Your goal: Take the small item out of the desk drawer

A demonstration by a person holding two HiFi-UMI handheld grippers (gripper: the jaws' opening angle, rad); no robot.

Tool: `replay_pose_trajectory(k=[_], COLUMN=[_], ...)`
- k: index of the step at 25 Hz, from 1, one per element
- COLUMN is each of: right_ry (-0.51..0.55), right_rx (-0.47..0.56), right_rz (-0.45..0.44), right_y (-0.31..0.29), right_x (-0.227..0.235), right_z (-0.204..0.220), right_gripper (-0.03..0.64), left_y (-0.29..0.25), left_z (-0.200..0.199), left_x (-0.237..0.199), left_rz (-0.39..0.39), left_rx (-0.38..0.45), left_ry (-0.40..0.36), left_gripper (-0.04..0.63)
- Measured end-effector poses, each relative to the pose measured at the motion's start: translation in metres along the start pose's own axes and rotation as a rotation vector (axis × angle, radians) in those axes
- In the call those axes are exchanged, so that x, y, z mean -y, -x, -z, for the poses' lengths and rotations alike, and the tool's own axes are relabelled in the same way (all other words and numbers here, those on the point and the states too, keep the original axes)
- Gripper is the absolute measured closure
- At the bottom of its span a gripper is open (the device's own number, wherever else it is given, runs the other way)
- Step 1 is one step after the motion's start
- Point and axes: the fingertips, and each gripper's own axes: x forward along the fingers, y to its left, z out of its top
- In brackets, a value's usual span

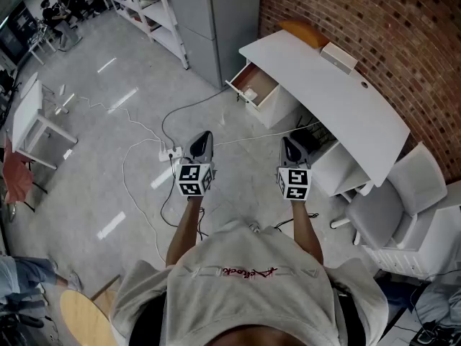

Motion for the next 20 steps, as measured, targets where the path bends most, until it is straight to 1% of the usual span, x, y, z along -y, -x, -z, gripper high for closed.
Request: replay_pose_trajectory(k=[9, 12, 20], right_ry=[0.004, -0.007, -0.024], right_rx=[-0.009, 0.002, 0.016], right_rz=[-0.013, -0.016, -0.047], right_y=[-0.003, -0.003, -0.009], right_x=[0.001, 0.002, 0.013], right_z=[0.002, 0.002, 0.008], right_gripper=[0.606, 0.606, 0.606], left_y=[-0.003, -0.003, -0.012], left_z=[0.003, 0.006, 0.003], left_x=[0.005, 0.008, 0.012], left_rz=[-0.004, -0.004, -0.029], left_rx=[-0.006, -0.011, -0.008], left_ry=[0.007, 0.010, 0.012], left_gripper=[0.586, 0.586, 0.586])
